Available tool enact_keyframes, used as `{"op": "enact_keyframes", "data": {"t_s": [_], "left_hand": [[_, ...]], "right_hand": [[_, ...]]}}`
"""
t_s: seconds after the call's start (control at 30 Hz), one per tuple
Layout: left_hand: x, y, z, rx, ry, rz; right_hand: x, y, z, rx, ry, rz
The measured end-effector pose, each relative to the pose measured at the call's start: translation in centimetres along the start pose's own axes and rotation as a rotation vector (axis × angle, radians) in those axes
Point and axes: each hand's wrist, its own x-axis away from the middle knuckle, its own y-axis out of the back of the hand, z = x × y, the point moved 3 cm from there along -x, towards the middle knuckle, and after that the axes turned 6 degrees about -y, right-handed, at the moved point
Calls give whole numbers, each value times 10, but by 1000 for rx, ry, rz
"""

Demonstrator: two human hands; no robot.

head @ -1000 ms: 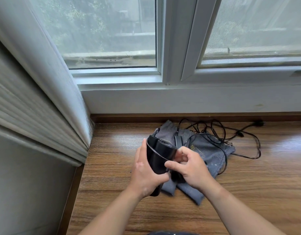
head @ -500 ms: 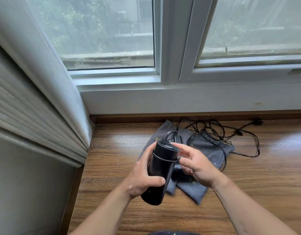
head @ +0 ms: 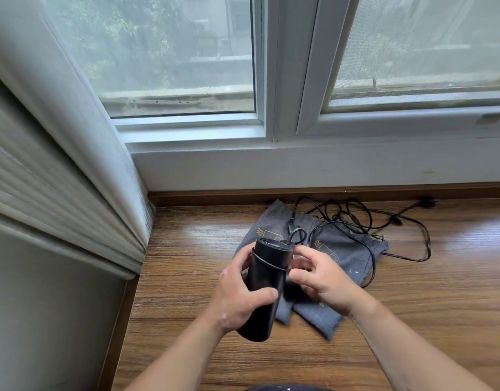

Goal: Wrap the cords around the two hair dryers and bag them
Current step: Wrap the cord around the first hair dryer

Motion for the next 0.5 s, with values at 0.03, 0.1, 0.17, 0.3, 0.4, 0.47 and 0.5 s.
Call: {"op": "enact_keyframes", "data": {"t_s": [0.03, 0.1, 0.17, 0.3, 0.4, 0.47, 0.5], "left_hand": [[-1, 3, 1, 28, 1, 1], [-2, 7, 2, 131, 4, 19], [-4, 8, 2, 247, 16, 66], [-6, 5, 3, 367, 85, 117], [-9, 0, -1, 143, 133, 17], [-7, -4, -6, -108, 140, -82], [-6, -9, -9, -205, 129, -94]], "right_hand": [[0, 0, 3, 40, 13, -18], [-1, 2, 10, 83, 34, -36], [-1, 2, 13, 58, 24, -9], [-2, -7, 14, 3, 30, -117], [-4, -8, 12, -67, 47, -398], [-5, -11, 7, 30, 39, -555], [-5, -12, 4, 88, 36, -617]]}}
